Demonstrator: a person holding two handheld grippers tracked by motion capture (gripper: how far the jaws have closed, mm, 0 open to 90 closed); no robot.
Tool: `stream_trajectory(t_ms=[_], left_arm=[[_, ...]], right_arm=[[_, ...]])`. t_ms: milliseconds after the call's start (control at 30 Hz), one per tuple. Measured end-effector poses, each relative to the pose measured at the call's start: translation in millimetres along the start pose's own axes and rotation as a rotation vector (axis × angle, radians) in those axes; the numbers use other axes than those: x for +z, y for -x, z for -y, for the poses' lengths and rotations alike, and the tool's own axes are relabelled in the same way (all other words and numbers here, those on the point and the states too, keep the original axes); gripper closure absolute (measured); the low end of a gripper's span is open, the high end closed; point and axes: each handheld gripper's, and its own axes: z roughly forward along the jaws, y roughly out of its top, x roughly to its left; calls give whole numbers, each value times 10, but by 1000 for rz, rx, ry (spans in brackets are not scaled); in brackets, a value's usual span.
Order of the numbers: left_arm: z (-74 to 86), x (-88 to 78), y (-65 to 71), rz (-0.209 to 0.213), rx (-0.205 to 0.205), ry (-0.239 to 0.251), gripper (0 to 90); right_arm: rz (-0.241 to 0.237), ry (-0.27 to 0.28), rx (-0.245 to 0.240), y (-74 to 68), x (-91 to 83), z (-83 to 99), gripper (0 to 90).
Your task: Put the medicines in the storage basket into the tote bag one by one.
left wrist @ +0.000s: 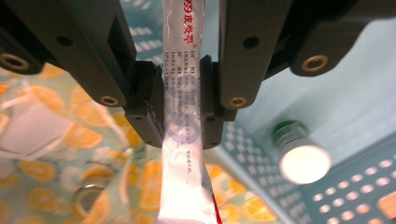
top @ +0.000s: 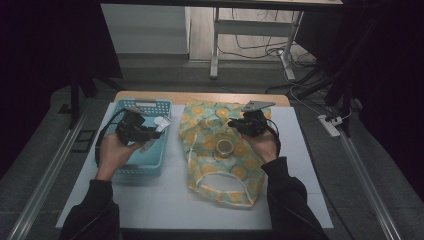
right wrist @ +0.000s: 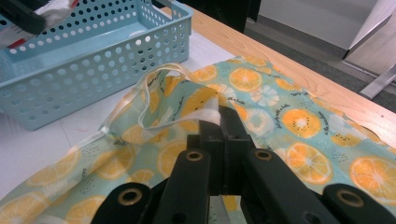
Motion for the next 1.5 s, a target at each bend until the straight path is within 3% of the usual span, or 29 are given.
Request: stream_trajectory(t_ms=[433, 700, 1133, 1400, 1500], left_arm=[[-156, 138, 400, 95, 69, 4, 728], [-273, 311, 641, 150, 120, -13, 728], [-466, 711, 962, 196, 166, -45, 728], [-568, 1001, 1099, 196, 179, -69, 728], [-604, 1094, 1121, 178, 175, -71, 728]], right_arm=[[3, 11, 0, -2, -21, -12, 899], [2, 14, 0, -5, -21, -14, 899], [0, 19, 6, -4, -23, -16, 899], [1, 22, 7, -7, -27, -22, 899], [2, 21, 9, -7, -28, -21, 899]])
